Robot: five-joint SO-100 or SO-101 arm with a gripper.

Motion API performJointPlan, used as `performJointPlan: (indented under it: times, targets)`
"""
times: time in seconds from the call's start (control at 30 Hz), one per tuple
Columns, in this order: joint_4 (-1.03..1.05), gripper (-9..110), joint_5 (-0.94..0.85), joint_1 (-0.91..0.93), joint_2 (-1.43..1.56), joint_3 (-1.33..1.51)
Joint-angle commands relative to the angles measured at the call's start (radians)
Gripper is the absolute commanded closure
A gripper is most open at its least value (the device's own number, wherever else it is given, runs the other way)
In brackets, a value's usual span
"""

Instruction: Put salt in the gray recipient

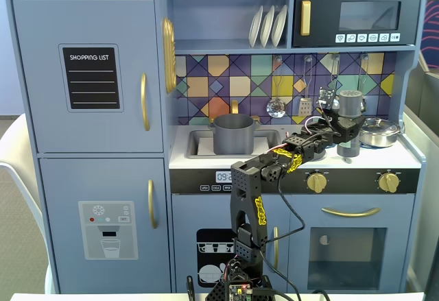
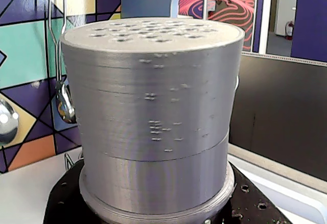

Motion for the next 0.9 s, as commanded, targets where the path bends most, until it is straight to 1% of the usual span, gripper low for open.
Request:
performJointPlan:
  times: [0.0, 0.3, 0.53, 0.57, 0.6, 0.77, 0.87]
  targets:
    - [-0.055, 101, -0.025, 0.002, -0.003, -0.023]
    - [-0.083, 101, 0.017, -0.005, -0.046, -0.023]
    - [-0.054, 101, 0.028, -0.006, -0.055, -0.023]
    - [-0.046, 100, 0.028, -0.006, -0.055, -0.023]
    - [-0.044, 95, 0.034, -0.005, -0.055, -0.023]
    - [-0.052, 67, 0.077, 0.003, -0.052, -0.017]
    - [-0.055, 56, 0.086, 0.006, -0.041, -0.006]
